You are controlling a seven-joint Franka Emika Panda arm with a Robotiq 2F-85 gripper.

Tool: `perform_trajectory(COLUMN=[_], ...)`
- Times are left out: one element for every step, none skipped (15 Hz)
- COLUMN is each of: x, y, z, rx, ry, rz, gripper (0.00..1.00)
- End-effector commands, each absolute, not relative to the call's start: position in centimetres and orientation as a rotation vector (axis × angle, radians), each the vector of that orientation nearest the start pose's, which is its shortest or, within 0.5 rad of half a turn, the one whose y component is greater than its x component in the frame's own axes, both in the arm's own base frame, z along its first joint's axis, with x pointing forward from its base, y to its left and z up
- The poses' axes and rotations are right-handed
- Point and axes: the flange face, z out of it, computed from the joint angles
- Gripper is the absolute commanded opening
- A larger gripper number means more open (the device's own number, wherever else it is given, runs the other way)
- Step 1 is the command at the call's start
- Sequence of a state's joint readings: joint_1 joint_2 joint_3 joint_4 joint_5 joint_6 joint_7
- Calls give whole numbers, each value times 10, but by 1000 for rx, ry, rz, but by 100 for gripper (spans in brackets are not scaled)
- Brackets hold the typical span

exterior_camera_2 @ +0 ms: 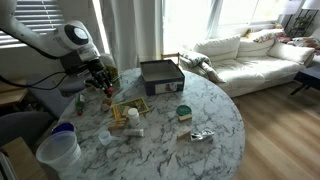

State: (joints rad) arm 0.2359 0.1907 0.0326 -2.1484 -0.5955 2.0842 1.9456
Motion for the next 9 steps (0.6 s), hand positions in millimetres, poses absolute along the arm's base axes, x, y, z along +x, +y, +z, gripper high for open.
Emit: perform_trajectory(x=[508,506,502,499,496,494,491,490,488], y=[130,135,141,145,149,152,154,155,155], z=[309,310,310,309,310,311,312,312,312], rx=[-2800,-2805,-2816,-2831,-2839,-2845,-2850,-2852,-2856], ry=[2135,2119,2101,2080,2070,2057,2049,2052,2049], rz=[-591,-597,-596,-596,-592,-601,-604,-612,-610], gripper=[8,8,8,8,8,8,8,24,55])
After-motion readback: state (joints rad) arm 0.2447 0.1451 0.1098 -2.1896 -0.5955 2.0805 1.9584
